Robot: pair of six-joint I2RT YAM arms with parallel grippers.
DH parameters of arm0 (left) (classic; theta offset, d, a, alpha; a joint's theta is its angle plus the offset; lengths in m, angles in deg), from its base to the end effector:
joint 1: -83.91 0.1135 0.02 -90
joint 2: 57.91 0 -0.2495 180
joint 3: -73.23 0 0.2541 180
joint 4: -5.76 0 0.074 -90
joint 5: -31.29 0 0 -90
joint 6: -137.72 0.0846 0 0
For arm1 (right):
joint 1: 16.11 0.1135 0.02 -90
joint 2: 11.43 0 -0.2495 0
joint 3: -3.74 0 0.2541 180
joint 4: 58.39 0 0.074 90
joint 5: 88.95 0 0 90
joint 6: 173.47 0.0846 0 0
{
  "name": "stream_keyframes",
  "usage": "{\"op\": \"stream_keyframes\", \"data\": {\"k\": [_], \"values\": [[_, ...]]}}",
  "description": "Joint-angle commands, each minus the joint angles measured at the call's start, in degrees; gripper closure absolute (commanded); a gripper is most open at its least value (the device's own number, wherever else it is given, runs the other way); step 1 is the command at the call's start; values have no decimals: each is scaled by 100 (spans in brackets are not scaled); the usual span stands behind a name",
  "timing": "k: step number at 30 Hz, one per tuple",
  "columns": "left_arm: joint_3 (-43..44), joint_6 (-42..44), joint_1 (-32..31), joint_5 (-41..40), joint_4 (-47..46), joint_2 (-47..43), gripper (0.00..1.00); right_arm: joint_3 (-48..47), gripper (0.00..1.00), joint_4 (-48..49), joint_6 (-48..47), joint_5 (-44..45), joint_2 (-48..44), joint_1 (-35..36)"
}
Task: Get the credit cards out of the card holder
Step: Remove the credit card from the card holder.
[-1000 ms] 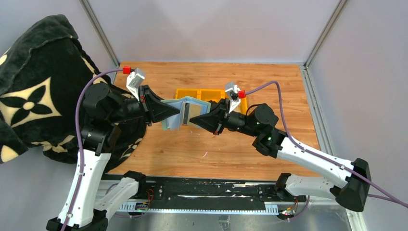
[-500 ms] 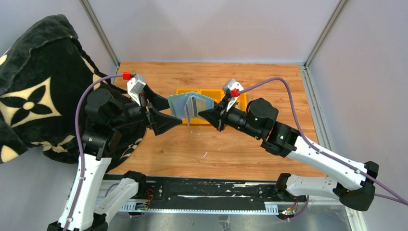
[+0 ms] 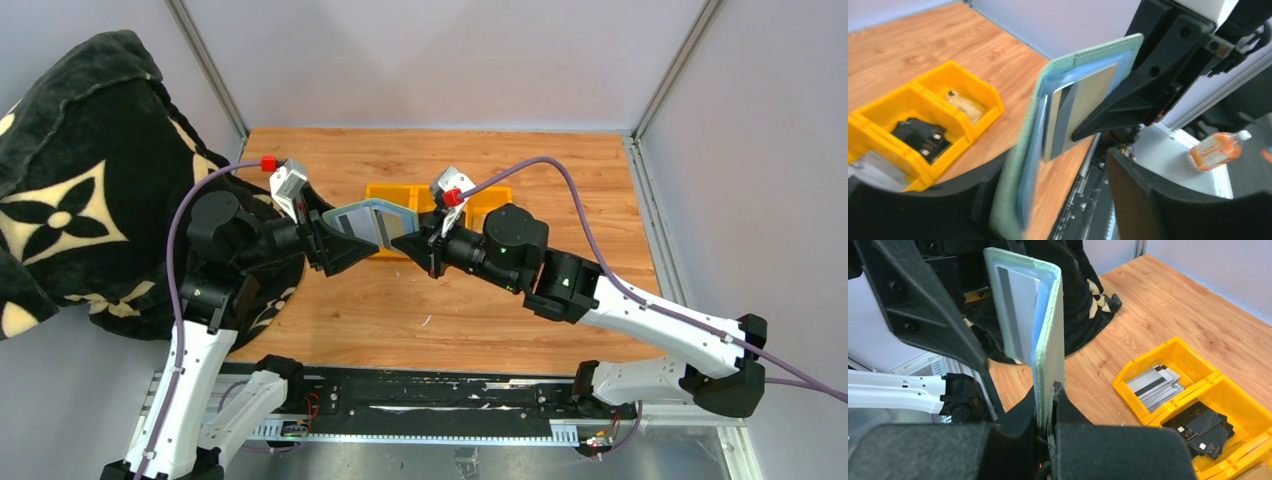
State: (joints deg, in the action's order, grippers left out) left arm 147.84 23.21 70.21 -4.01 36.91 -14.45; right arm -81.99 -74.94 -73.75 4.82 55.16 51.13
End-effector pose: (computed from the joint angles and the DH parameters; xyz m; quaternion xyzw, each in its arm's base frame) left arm 0.1578 -0.1095 0.4166 0.2643 0.6559 -0.5125 0.4871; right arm 0.1286 0.2922 0.4329 -0.3114 0.6168 0.4318 0.5797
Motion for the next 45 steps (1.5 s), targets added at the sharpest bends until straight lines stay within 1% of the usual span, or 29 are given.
{"op": "stream_keyframes", "data": {"k": [1,2,3,5,8,12,17,21,25,27,28,29,30,31,34,36,40,45], "values": [[175,540,-8,-361,507,-29,47,145,100,384,-21,137,-336,60],[180,622,-8,-415,584,-29,56,248,100,523,-8,99,-432,56],[185,650,-10,-415,590,-44,63,333,100,613,5,49,-523,53],[169,613,-11,-310,549,-56,71,424,100,717,80,-107,-629,-14],[146,415,-9,-141,386,-38,74,506,100,893,394,-768,-656,-215],[197,249,-11,-6,280,-39,81,623,100,1140,714,-1606,-617,-382],[339,85,-11,172,163,-49,84,906,100,1455,970,-2186,-650,-622],[384,-224,-11,631,-198,-53,90,1389,100,2079,1514,-2812,-722,-1117],[477,-210,-11,690,-101,-12,98,1799,100,2757,2039,-3192,-752,-1547],[516,-106,-11,595,27,11,100,1892,95,2921,2175,-3277,-740,-1643],[541,-13,-11,520,115,25,100,1921,90,2922,2177,-3287,-733,-1670],[570,55,-11,449,198,33,100,1943,81,2924,2157,-3264,-737,-1690],[599,115,-11,382,269,45,100,1984,71,2915,2127,-3211,-762,-1715],[613,176,-11,337,334,56,100,2031,67,2916,2112,-3139,-795,-1752],[646,253,-10,366,450,94,100,2144,48,2978,2105,-3008,-931,-1864],[636,240,-11,485,459,122,100,2141,39,3034,2105,-3003,-979,-1919],[607,161,-11,736,456,181,100,1968,35,3178,2235,-3302,-869,-1965],[654,215,-11,882,623,247,100,1738,35,3556,2456,-3922,-490,-1969]]}}
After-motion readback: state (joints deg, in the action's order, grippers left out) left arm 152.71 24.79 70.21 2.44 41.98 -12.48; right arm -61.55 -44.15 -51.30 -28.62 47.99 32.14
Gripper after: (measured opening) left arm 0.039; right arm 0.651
